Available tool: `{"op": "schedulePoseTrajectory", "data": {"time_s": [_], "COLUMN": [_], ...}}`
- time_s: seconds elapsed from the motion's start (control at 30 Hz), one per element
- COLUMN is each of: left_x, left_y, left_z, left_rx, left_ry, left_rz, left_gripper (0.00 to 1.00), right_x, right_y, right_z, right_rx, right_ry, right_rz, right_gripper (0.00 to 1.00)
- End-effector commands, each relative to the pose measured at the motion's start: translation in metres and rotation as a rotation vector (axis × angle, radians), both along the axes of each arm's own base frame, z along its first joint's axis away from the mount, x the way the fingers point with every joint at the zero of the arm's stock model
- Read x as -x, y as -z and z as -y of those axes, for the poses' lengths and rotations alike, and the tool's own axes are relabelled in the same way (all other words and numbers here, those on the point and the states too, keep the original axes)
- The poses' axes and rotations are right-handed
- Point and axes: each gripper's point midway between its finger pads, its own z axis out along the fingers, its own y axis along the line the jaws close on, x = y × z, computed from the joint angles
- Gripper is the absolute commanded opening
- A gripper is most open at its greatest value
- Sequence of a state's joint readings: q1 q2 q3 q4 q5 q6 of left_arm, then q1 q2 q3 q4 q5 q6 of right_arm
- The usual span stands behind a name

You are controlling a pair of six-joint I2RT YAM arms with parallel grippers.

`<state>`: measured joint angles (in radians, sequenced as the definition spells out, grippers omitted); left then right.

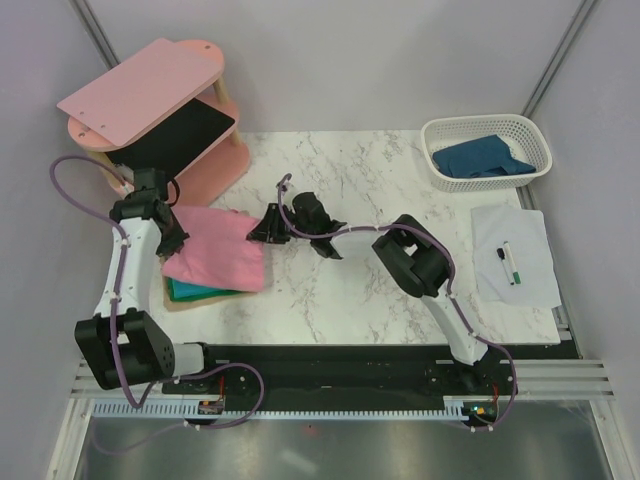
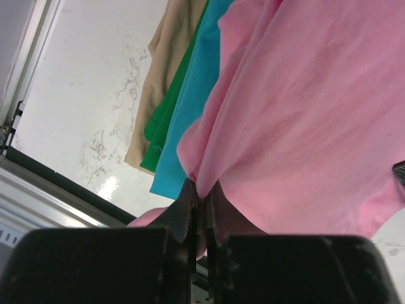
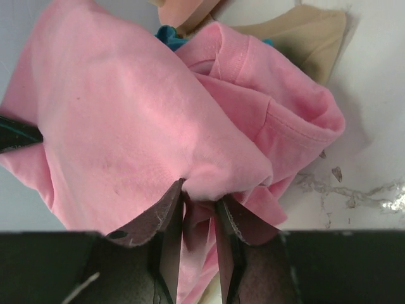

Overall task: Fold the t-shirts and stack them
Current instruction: Put the neatly folded tshirt into the corner of the board with the left arm

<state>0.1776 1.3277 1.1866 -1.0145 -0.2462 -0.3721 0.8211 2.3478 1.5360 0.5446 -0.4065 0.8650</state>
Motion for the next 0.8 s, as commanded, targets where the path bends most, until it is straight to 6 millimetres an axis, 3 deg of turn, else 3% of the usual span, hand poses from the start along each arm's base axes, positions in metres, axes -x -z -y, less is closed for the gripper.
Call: {"op": "schedulePoseTrajectory", "data": {"time_s": [0.0, 0.17, 0.23, 0.27, 0.3, 0.33, 0.4, 0.57, 0.67, 0.7, 0.77], "left_x": [-0.011, 0.013, 0.020, 0.025, 0.028, 0.030, 0.035, 0.039, 0.041, 0.040, 0.042], "left_y": [-0.036, -0.003, 0.007, 0.017, 0.022, 0.027, 0.034, 0.034, 0.033, 0.032, 0.031], "left_z": [-0.021, -0.031, -0.033, -0.033, -0.034, -0.034, -0.036, -0.043, -0.046, -0.048, -0.049], "left_rx": [-0.071, -0.040, -0.040, -0.040, -0.041, -0.041, -0.047, -0.068, -0.082, -0.085, -0.090], "left_ry": [-0.065, -0.126, -0.141, -0.144, -0.150, -0.153, -0.168, -0.196, -0.213, -0.221, -0.227], "left_rz": [0.147, 0.064, 0.043, 0.021, 0.010, -0.003, -0.023, -0.024, -0.018, -0.009, -0.004], "left_gripper": [0.02, 0.02, 0.02, 0.02, 0.02, 0.02, 0.02, 0.02, 0.02, 0.02, 0.02], "right_x": [-0.006, -0.007, -0.008, -0.009, -0.008, -0.009, -0.010, -0.011, -0.013, -0.016, -0.016], "right_y": [-0.079, -0.096, -0.087, -0.096, -0.082, -0.090, -0.077, -0.064, -0.053, -0.059, -0.051], "right_z": [-0.013, -0.029, -0.035, -0.041, -0.045, -0.050, -0.055, -0.065, -0.064, -0.061, -0.049], "right_rx": [-0.096, -0.113, -0.097, -0.110, -0.083, -0.096, -0.077, -0.061, -0.024, -0.012, 0.033], "right_ry": [-0.014, -0.052, -0.062, -0.076, -0.086, -0.089, -0.095, -0.108, -0.106, -0.091, -0.059], "right_rz": [0.134, 0.170, 0.155, 0.175, 0.155, 0.168, 0.153, 0.137, 0.126, 0.156, 0.170], "right_gripper": [0.33, 0.33, 0.34, 0.34, 0.34, 0.34, 0.34, 0.35, 0.46, 0.57, 0.72]}}
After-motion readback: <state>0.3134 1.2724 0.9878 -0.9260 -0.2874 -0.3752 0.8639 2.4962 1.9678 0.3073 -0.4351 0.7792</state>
